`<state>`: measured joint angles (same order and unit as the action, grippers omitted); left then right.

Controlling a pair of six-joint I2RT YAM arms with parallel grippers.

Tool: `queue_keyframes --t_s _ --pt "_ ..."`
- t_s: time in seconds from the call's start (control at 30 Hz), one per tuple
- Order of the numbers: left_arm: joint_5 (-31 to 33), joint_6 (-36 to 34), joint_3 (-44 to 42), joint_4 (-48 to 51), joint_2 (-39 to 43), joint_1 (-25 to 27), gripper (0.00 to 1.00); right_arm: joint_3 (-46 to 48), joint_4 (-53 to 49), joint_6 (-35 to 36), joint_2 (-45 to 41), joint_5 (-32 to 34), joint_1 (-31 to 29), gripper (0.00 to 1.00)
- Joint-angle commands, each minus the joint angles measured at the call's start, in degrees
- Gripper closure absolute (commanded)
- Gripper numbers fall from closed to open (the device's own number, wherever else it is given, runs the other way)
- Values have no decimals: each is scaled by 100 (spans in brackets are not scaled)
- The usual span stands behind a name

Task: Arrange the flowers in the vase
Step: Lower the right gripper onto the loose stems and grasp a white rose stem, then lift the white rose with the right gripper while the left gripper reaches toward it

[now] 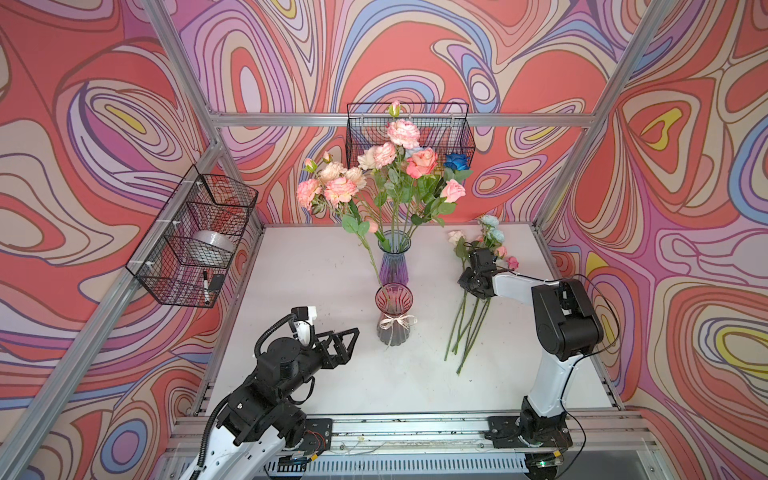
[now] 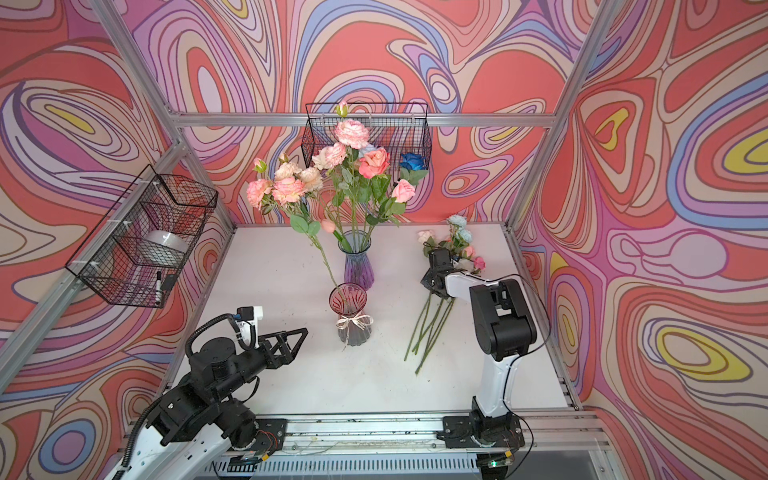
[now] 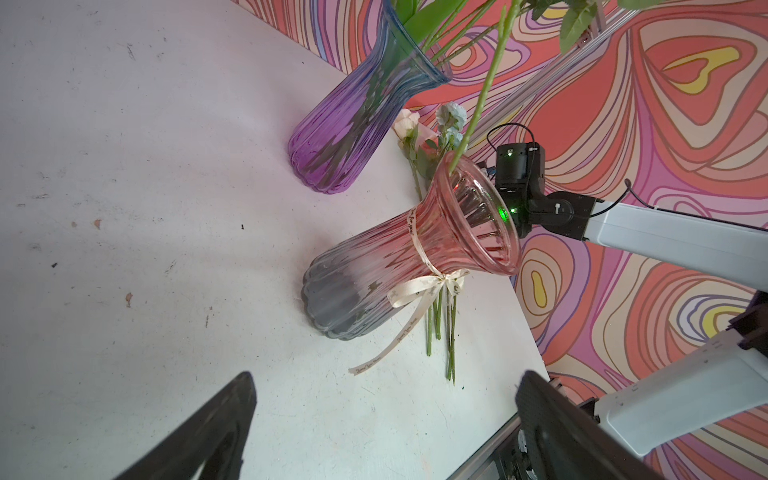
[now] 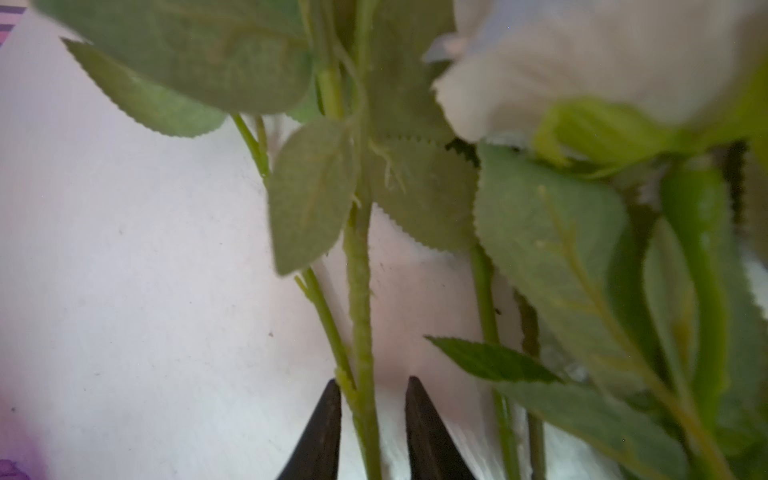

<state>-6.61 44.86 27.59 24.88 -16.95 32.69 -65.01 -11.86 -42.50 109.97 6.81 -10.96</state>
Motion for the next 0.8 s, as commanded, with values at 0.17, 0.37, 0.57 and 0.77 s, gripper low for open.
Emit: queue_keyframes --t_s 0.17,0.37,0.57,0.77 --pt "-6 71 -30 -19 34 30 0 182 156 136 -354 116 18 100" --pt "-18 85 -26 -53 3 32 0 602 364 270 -1109 -28 20 100" --pt "-34 84 13 -80 -45 27 0 1193 594 362 -2000 -528 -10 100" --pt "-55 67 67 -76 -76 27 0 1862 623 508 -3064 -970 -55 100"
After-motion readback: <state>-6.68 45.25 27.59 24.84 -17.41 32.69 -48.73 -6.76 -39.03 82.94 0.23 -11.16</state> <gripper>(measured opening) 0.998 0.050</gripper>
